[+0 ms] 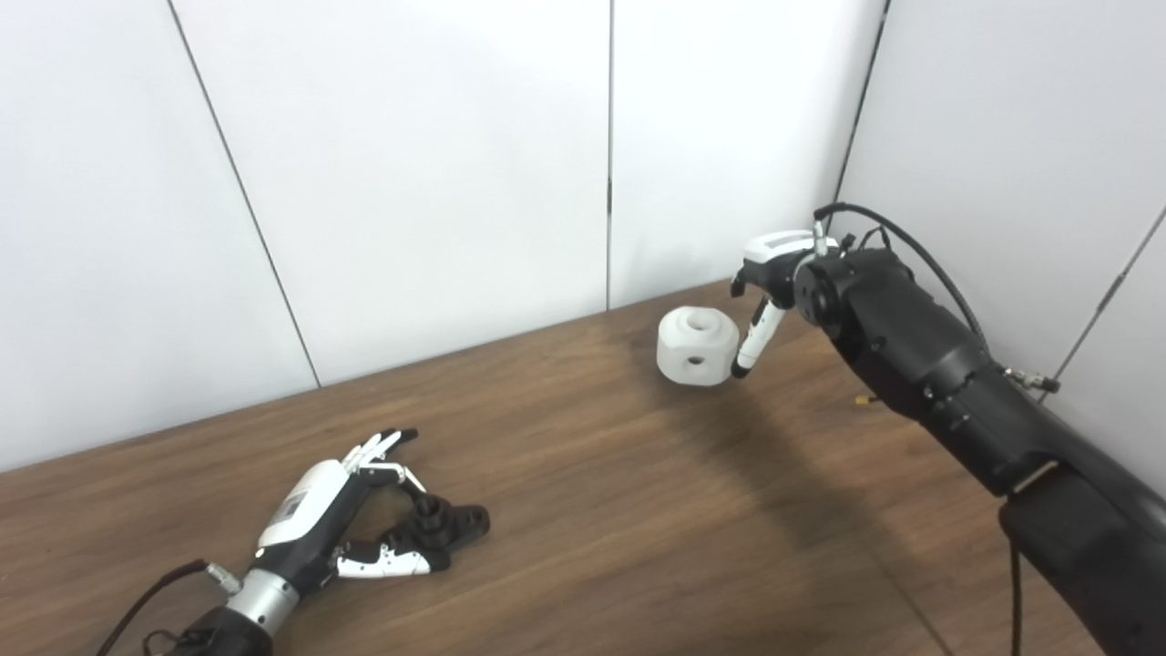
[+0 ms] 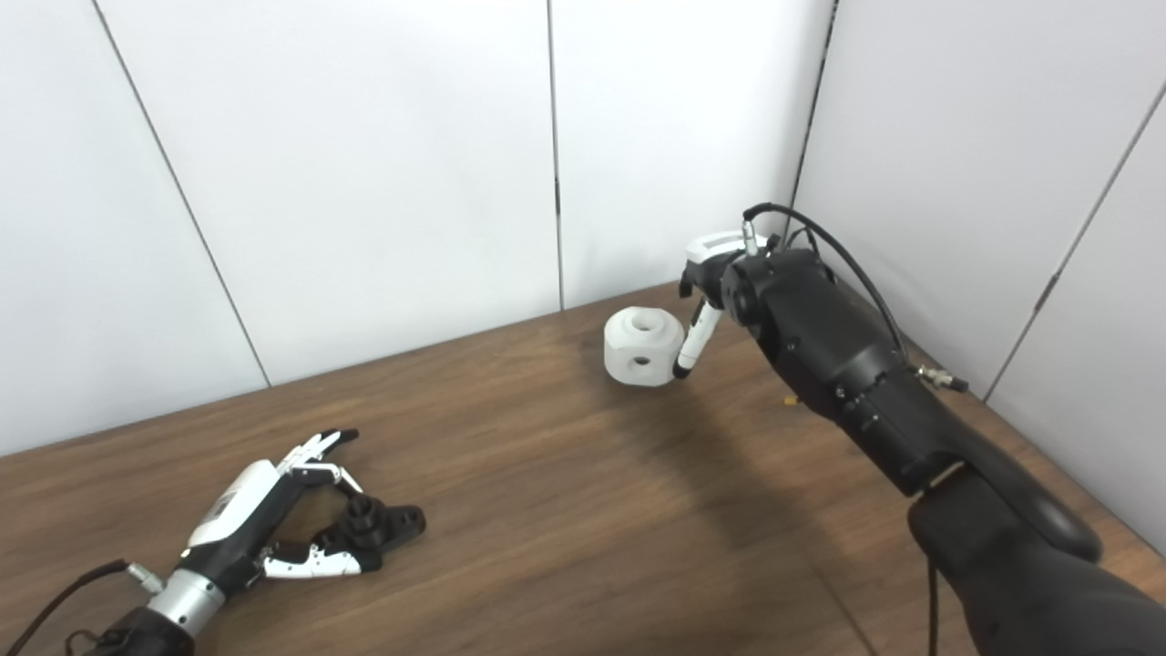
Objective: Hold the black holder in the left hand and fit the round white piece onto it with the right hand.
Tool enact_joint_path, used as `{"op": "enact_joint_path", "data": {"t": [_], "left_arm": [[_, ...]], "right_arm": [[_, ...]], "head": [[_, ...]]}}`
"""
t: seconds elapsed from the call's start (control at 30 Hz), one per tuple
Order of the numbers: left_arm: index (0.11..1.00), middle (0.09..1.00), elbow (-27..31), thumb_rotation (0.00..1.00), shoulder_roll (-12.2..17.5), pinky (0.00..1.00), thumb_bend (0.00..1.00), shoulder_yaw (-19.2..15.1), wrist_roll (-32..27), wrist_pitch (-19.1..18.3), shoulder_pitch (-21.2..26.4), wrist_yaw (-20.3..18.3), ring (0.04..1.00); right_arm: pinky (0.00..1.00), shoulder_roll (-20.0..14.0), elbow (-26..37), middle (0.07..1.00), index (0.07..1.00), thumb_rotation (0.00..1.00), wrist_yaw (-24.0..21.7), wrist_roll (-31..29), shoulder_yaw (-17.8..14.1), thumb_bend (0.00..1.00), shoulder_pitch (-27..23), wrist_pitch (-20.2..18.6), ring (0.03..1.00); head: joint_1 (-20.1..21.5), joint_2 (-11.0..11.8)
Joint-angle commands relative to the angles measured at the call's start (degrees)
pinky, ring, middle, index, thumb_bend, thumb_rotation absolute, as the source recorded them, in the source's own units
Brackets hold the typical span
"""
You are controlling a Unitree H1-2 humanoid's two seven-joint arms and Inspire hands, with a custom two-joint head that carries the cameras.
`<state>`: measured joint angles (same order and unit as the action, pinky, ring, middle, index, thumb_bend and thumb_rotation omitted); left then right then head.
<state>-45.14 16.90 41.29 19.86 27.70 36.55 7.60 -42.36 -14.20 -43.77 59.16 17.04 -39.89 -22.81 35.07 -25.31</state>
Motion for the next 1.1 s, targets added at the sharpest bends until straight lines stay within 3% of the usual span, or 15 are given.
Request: {"op": "enact_joint_path", "data": {"t": [0.0,1.07], "left_arm": [[0.482,0.961,-4.75,0.06,1.13,1.0,0.52,3.42,3.39,-0.79,-7.28,-5.85,1.0],[0.482,0.959,-1.68,0.06,1.91,1.0,0.52,1.92,3.23,-0.8,-9.36,-7.16,1.0]], "right_arm": [[0.95,-1.18,0.02,1.0,0.849,0.44,2.35,-0.14,-0.41,1.0,-3.99,0.67,1.0],[0.98,0.57,-3.51,0.98,0.813,0.44,4.79,-3.05,2.58,1.0,-4.0,0.78,0.994]], "head": [[0.04,-0.06],[-0.93,-1.69]]}}
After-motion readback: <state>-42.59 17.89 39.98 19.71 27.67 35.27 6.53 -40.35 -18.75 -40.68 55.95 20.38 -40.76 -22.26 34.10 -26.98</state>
